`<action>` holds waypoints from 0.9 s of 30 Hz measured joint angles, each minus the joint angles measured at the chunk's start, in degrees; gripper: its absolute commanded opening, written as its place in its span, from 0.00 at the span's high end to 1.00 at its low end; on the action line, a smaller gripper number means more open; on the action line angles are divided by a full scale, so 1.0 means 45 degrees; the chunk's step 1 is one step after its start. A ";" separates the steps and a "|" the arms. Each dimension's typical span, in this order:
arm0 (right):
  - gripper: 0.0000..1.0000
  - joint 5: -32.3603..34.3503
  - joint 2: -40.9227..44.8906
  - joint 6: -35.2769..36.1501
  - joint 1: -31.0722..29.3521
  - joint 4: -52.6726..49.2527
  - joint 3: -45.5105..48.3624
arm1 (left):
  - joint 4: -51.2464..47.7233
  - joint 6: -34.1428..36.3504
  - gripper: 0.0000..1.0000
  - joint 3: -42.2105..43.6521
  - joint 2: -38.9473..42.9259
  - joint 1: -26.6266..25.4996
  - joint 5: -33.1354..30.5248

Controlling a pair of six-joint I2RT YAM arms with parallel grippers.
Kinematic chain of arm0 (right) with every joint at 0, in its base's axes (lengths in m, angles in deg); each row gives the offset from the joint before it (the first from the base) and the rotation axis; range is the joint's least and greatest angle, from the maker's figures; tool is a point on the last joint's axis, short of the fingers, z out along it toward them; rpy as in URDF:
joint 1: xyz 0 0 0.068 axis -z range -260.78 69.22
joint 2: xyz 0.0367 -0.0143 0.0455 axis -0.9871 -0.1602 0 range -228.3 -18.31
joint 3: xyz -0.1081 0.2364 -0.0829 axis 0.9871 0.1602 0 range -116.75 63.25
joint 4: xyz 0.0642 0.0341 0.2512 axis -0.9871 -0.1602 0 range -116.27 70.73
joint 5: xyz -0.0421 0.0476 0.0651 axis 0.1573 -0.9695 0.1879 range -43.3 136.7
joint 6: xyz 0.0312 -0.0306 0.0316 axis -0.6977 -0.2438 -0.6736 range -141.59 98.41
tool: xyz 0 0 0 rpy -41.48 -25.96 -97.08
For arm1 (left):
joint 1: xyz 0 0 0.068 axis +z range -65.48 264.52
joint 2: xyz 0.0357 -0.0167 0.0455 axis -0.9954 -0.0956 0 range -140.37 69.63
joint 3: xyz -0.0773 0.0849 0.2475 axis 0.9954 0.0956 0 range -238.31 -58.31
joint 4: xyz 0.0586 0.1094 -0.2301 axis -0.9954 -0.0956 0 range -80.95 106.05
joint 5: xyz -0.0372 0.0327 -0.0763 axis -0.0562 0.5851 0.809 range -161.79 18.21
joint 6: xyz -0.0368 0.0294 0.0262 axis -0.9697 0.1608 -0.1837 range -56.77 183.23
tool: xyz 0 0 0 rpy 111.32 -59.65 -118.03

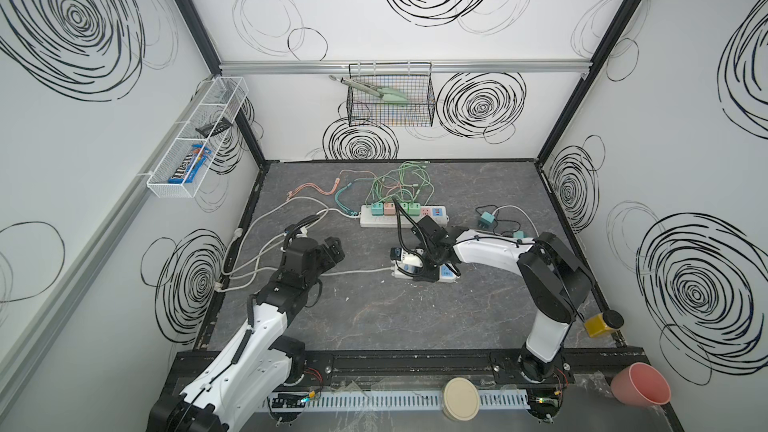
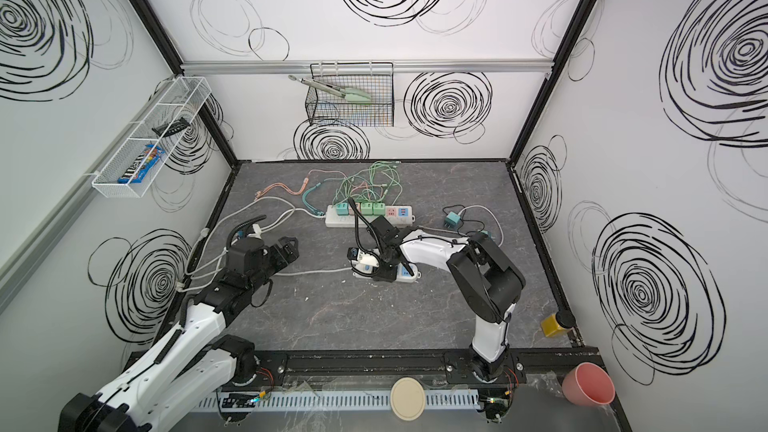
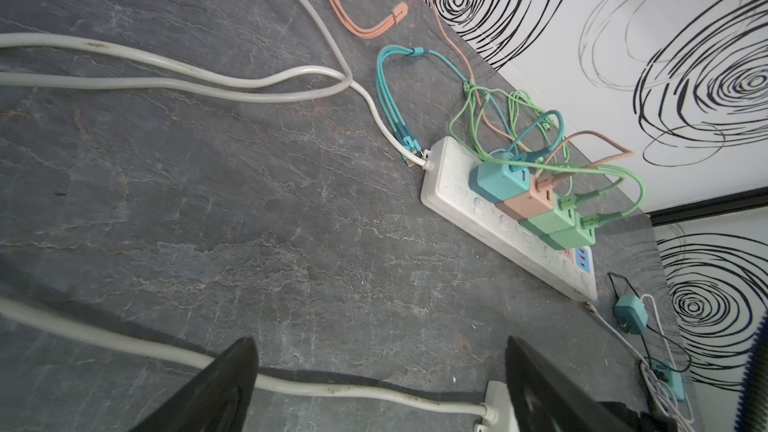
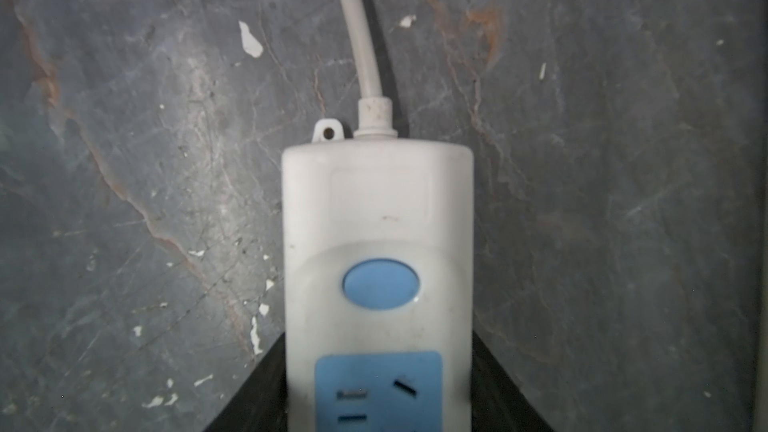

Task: Insert the plug
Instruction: 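Slide the small white-and-blue strip toward the table center with the right gripper, then move the right gripper to the teal charger with white cable and grasp it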

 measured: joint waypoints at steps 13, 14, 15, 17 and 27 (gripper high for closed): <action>0.21 -0.0471 0.2288 0.0049 -0.0238 0.0559 0.1073 | 0.0209 0.0515 0.04 -0.0845 -0.0520 -0.1962 -0.1409; 0.19 -0.0534 0.2671 -0.0073 -0.0228 0.0709 0.1103 | 0.0243 0.0622 0.04 -0.0874 -0.0525 -0.2205 -0.1598; 0.18 -0.0607 0.3211 -0.0238 -0.0214 0.0996 0.1185 | 0.0272 0.0743 0.04 -0.0933 -0.0554 -0.2492 -0.1773; 0.09 -0.0597 0.4362 -0.0617 -0.0112 0.1914 0.1613 | 0.0316 0.0986 0.04 -0.1151 -0.0729 -0.3055 -0.2152; 0.03 0.1151 0.8145 -0.7548 0.4828 0.6989 0.3774 | 0.0806 0.2059 0.04 -0.2555 -0.2535 -0.5134 -0.3463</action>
